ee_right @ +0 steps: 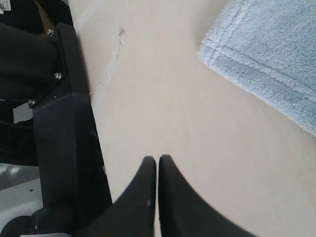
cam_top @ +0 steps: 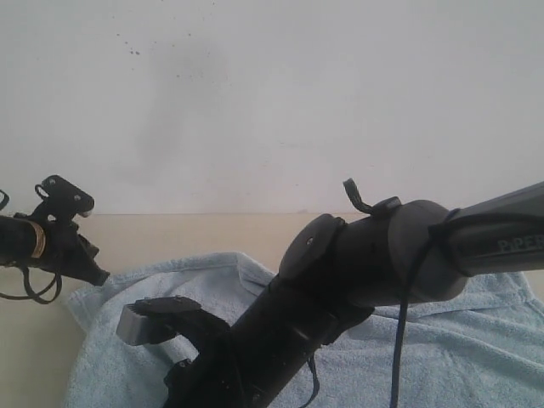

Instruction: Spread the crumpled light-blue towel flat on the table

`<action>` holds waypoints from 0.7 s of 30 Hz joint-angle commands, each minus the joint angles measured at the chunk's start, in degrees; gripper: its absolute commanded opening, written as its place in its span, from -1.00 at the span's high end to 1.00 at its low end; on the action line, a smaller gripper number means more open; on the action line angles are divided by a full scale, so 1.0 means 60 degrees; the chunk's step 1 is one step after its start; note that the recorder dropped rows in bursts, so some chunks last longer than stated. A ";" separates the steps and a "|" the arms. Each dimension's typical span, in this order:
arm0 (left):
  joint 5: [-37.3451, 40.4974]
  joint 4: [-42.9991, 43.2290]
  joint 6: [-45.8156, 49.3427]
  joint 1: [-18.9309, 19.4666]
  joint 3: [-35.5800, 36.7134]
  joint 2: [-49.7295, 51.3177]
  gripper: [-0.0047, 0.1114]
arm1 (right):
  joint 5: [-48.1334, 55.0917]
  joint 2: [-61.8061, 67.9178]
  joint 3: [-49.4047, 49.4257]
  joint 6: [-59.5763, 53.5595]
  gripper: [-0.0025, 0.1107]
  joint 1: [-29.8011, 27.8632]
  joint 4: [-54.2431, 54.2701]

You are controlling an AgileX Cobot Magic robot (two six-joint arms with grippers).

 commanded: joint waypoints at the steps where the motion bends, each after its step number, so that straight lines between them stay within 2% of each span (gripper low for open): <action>1: 0.0616 0.0061 -0.0476 0.0029 -0.0202 -0.0079 0.85 | -0.0154 -0.0014 -0.0048 0.0112 0.94 0.0009 0.0077; 6: 0.0142 0.0061 -0.1371 0.0029 0.0388 -0.0654 0.85 | -0.0452 -0.0014 -0.0048 0.0112 0.94 0.0009 0.0077; 10: -0.1392 0.0179 -0.2604 0.0029 0.1502 -0.1404 0.85 | -0.0394 -0.0014 -0.0048 0.0129 0.94 0.0009 0.0077; 13: -0.2614 0.1400 -0.3962 0.0029 0.2277 -0.1649 0.85 | -0.0359 -0.0014 -0.0048 0.0129 0.94 0.0009 0.0077; 15: -0.2971 0.2287 -0.4862 0.0029 0.2375 -0.1602 0.85 | -0.0253 -0.0014 -0.0048 0.0148 0.94 0.0009 0.0077; 21: -0.3722 0.2469 -0.5896 0.0306 0.2251 -0.1133 0.85 | 0.0064 -0.0014 -0.0048 0.0167 0.94 0.0009 0.0077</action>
